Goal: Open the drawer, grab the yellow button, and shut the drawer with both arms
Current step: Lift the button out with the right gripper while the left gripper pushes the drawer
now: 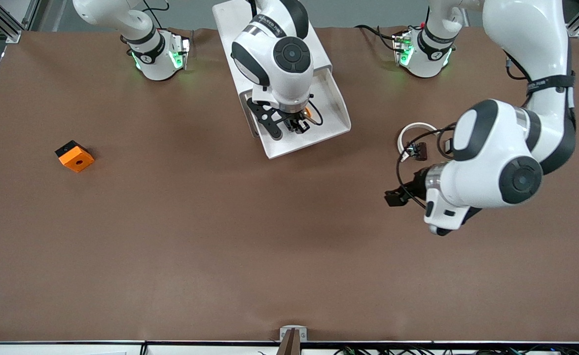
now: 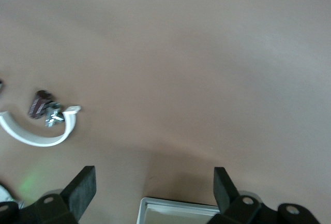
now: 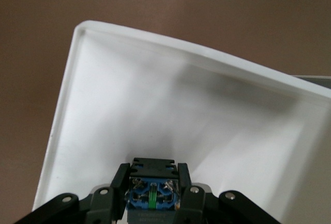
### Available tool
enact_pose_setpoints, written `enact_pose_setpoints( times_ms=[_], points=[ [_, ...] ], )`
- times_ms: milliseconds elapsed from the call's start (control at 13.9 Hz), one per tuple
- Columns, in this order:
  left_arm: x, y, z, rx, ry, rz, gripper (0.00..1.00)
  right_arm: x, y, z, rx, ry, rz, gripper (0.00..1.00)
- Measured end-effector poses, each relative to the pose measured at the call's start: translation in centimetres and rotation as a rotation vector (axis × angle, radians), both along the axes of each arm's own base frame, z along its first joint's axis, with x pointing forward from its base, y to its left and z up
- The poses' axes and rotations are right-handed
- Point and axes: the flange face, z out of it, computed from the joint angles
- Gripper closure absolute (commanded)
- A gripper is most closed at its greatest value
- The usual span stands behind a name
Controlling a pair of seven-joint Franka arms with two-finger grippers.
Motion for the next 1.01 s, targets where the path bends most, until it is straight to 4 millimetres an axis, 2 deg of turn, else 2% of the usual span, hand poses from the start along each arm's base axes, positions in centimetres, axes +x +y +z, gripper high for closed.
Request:
enact_pose_setpoints(
  times_ms=[144, 216, 433, 577, 721, 865, 1010],
  points=[
    [-1.0, -3.3, -1.1, 0.002, -0.048, -0.051, 0.00, 1.2, -0.7, 2.0, 0.003, -0.004, 0.010, 0.88],
    [-1.5, -5.0, -1.9, -0.008, -0.065, -0.073, 0.00, 2.0, -1.7, 3.3, -0.004, 0.007, 0.034, 0.88],
    [-3.6, -9.7, -4.7, -0.041, -0.107, -0.130, 0.00, 5.4, -6.9, 8.2, 0.012, 0.034, 0.189, 0.89],
    [-6.3, -13.6, -6.3, -0.044, -0.099, -0.182, 0.00, 7.6, -12.0, 10.7, 0.036, 0.067, 0.357, 0.89],
    [-9.5, -17.4, -7.5, -0.032, -0.077, -0.228, 0.00, 10.8, -17.9, 11.8, 0.075, 0.085, 0.503, 0.89],
    [-11.9, -19.6, -8.5, -0.017, -0.055, -0.259, 0.00, 14.6, -25.0, 11.5, 0.109, 0.091, 0.609, 0.89],
    [-14.1, -20.7, -9.3, 0.003, -0.026, -0.267, 0.00, 18.0, -32.5, 10.0, 0.117, 0.077, 0.715, 0.89]
  ],
)
